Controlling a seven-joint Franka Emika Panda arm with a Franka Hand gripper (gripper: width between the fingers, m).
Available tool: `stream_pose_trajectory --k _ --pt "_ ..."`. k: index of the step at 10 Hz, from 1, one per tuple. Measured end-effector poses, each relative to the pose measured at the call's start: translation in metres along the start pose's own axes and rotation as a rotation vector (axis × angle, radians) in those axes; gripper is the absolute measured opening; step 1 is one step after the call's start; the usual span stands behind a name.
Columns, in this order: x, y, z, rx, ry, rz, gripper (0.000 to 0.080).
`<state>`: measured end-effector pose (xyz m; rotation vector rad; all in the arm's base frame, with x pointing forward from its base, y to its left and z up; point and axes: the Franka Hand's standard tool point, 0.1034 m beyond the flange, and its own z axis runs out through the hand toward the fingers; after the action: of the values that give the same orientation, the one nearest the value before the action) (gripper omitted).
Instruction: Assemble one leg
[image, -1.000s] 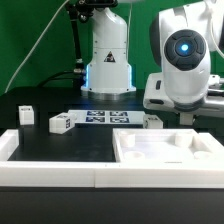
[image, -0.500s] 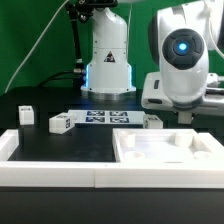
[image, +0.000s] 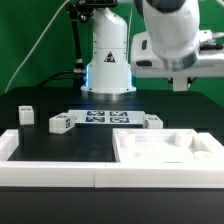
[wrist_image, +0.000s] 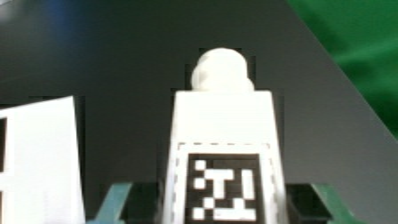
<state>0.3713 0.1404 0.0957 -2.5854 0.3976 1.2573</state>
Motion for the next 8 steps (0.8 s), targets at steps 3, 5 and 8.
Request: stream_pose_trajectory --k 3,5,8 --pt "0.009 -0.001 -0.008 0.007 0.256 -0.038 0.0291" --pt "0.017 0.022 -0.030 -0.035 0.414 -0.112 0.0291" --pt "0.006 0.045 -0.074 -0.095 0.650 -0.216 0.0291"
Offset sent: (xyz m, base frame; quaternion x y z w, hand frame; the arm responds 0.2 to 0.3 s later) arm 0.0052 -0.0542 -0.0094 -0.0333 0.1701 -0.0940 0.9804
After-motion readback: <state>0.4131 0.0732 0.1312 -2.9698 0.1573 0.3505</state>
